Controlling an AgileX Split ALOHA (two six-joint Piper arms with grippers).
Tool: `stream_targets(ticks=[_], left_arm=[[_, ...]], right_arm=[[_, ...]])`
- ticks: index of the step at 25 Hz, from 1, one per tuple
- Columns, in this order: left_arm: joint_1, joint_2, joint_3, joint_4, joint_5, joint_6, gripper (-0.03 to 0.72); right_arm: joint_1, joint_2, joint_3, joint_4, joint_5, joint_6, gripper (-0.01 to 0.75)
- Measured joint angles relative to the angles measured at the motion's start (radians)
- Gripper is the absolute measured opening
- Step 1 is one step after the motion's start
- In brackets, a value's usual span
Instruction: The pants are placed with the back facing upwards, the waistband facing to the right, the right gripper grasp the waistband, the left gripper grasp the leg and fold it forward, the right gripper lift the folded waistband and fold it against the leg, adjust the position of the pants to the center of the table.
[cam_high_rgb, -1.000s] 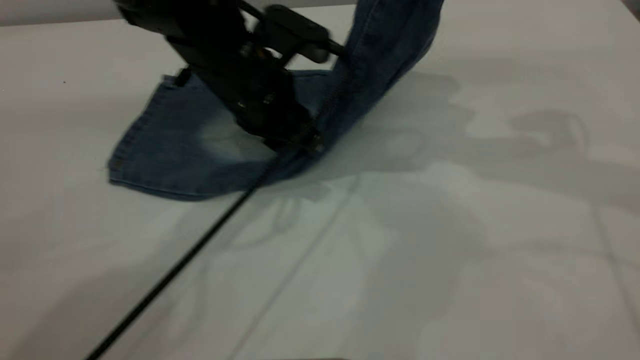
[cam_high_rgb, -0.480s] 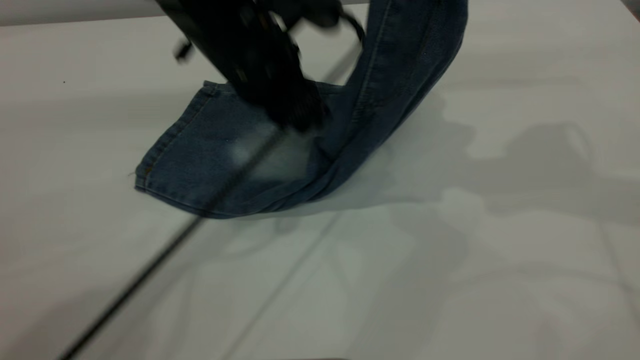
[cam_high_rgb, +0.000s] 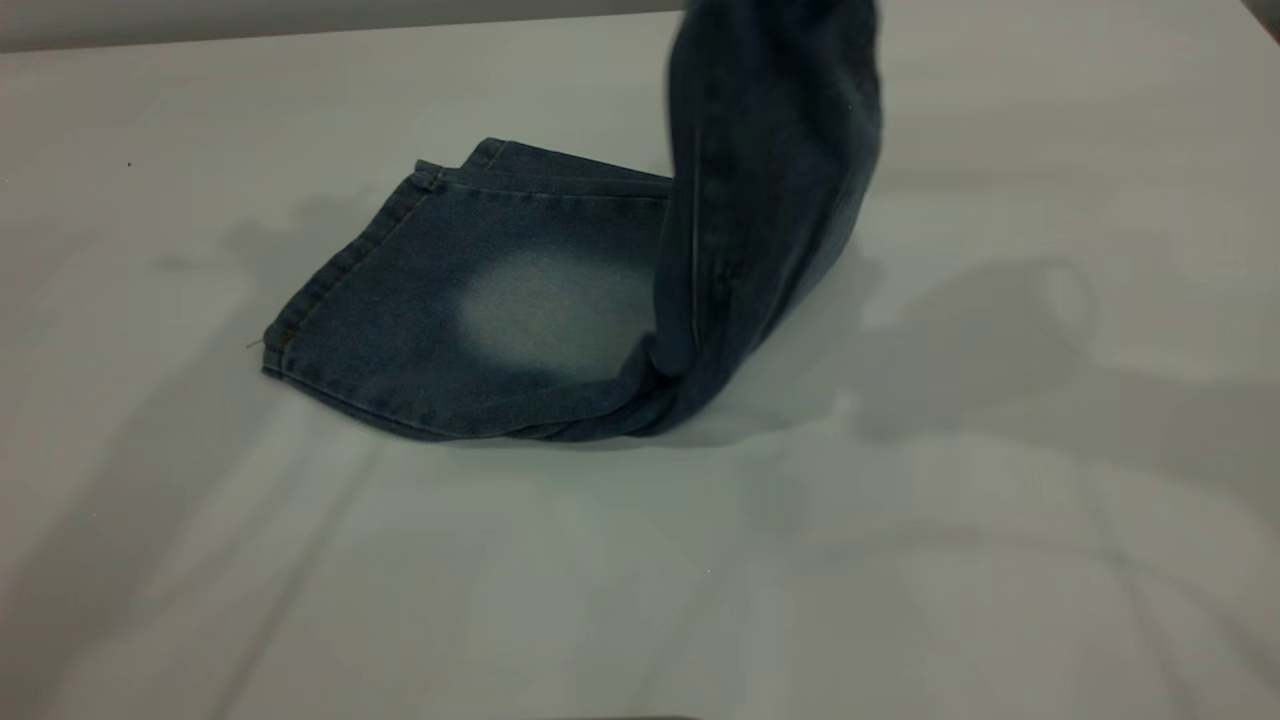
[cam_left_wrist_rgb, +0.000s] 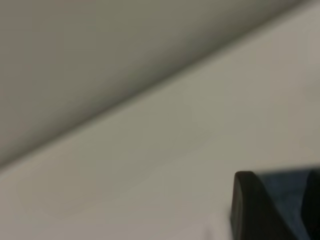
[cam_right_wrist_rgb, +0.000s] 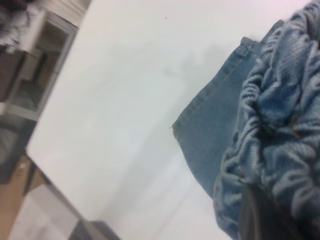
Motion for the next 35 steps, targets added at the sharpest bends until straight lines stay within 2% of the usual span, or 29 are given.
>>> stream_targets(ticks=[3, 5, 10, 14, 17, 21, 23, 26, 28, 31, 35], left_arm=[[0.014, -0.111, 0.0, 0.0, 0.009, 0.0, 0.237], [0.015, -0.173, 0.0, 0.0, 0.013, 0.0, 0.237], [0.015, -0.245, 0.0, 0.0, 0.043, 0.0, 0.237], [0.015, -0.247, 0.001, 0.0, 0.114, 0.0, 0.237], [0.015, -0.247, 0.004, -0.002, 0.153, 0.0, 0.237], [0.015, -0.247, 0.004, -0.017, 0.176, 0.0, 0.237], [0.015, -0.246, 0.004, -0.023, 0.188, 0.0, 0.237], [0.015, -0.236, 0.004, -0.034, 0.22, 0.004, 0.237], [0.014, -0.219, 0.004, -0.047, 0.269, 0.03, 0.238], [0.0, -0.175, 0.004, -0.071, 0.377, 0.102, 0.238], [-0.052, -0.07, 0.004, -0.195, 0.493, 0.283, 0.247]], right_arm=[[0.109, 0.048, -0.004, 0.103, -0.133, -0.031, 0.057], [0.162, 0.105, -0.027, 0.179, -0.176, -0.08, 0.057], [0.281, 0.299, -0.176, 0.281, -0.206, -0.173, 0.057], [0.334, 0.457, -0.32, 0.286, -0.209, -0.186, 0.072], [0.365, 0.538, -0.404, 0.285, -0.21, -0.185, 0.16], [0.391, 0.571, -0.456, 0.272, -0.203, -0.18, 0.406], [0.388, 0.57, -0.46, 0.258, -0.2, -0.174, 0.53], [0.356, 0.538, -0.46, 0.144, -0.19, -0.121, 0.619], [0.308, 0.498, -0.46, 0.012, -0.169, -0.033, 0.622], [0.208, 0.432, -0.46, -0.222, -0.114, 0.143, 0.585], [0.056, 0.363, -0.46, -0.442, -0.001, 0.326, 0.54]])
